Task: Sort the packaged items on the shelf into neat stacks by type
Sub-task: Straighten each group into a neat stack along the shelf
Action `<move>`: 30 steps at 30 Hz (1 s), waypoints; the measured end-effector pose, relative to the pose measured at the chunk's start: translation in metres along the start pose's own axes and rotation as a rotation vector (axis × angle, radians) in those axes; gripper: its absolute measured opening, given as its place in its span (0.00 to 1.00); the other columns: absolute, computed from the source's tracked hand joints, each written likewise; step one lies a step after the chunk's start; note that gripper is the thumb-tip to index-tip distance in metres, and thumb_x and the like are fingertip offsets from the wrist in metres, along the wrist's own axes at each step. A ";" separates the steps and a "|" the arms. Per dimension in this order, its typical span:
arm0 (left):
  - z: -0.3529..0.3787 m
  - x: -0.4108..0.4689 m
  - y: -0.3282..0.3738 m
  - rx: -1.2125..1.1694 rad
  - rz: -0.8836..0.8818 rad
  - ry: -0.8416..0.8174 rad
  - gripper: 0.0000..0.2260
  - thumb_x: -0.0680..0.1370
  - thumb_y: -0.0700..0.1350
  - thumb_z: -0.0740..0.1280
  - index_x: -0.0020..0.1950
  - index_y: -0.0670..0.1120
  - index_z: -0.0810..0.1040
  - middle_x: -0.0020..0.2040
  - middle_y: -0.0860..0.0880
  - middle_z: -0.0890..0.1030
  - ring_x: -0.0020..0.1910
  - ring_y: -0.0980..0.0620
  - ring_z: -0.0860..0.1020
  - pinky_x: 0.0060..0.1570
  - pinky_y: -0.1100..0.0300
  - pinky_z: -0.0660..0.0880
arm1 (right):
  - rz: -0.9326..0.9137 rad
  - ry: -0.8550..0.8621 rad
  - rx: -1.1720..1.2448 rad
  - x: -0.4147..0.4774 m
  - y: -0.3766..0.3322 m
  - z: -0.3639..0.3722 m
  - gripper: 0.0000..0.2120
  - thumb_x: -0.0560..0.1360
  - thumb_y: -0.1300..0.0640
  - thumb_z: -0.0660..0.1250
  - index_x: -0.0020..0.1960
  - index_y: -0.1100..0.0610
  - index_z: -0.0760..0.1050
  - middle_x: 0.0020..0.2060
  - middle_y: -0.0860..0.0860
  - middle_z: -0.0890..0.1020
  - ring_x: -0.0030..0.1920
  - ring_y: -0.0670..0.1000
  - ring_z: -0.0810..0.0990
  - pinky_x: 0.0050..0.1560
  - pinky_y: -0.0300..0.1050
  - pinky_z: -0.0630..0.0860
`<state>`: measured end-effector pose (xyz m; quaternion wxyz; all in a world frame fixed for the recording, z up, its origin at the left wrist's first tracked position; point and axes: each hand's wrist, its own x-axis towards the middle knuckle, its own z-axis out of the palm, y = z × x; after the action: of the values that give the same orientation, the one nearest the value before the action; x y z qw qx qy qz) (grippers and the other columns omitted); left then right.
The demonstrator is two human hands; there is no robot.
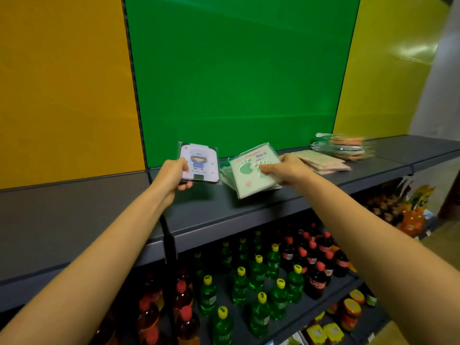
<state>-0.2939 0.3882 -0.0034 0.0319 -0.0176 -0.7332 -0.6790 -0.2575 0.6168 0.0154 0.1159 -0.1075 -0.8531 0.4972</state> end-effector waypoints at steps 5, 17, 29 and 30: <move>0.023 0.034 0.015 -0.009 -0.006 0.047 0.07 0.76 0.36 0.54 0.51 0.38 0.70 0.39 0.45 0.78 0.28 0.51 0.69 0.17 0.70 0.65 | 0.038 -0.086 -0.141 0.042 0.000 0.002 0.19 0.72 0.55 0.71 0.57 0.66 0.74 0.47 0.58 0.80 0.33 0.53 0.74 0.32 0.43 0.69; 0.106 0.077 0.031 0.074 0.009 0.026 0.10 0.78 0.38 0.54 0.38 0.44 0.69 0.36 0.46 0.77 0.27 0.52 0.68 0.17 0.70 0.66 | -0.283 -0.039 -0.858 0.109 0.012 -0.041 0.17 0.72 0.42 0.64 0.52 0.52 0.80 0.52 0.54 0.83 0.56 0.57 0.79 0.58 0.49 0.74; 0.237 0.088 0.025 -0.030 -0.117 0.019 0.06 0.80 0.35 0.53 0.48 0.40 0.69 0.38 0.46 0.76 0.33 0.55 0.72 0.20 0.71 0.71 | -0.300 -0.212 -0.343 0.193 0.075 -0.127 0.09 0.73 0.53 0.68 0.41 0.59 0.80 0.35 0.50 0.85 0.31 0.48 0.81 0.56 0.52 0.78; 0.244 0.087 0.023 -0.029 -0.137 0.020 0.05 0.80 0.35 0.54 0.51 0.38 0.68 0.38 0.45 0.76 0.32 0.54 0.73 0.20 0.71 0.71 | -0.306 -0.218 -0.323 0.196 0.077 -0.130 0.10 0.73 0.53 0.68 0.43 0.60 0.81 0.38 0.52 0.86 0.31 0.49 0.81 0.55 0.51 0.79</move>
<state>-0.3851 0.6321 0.0075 -0.0074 0.0388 -0.7225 -0.6903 -0.3989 0.8195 0.0284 0.0784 0.0601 -0.9354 0.3395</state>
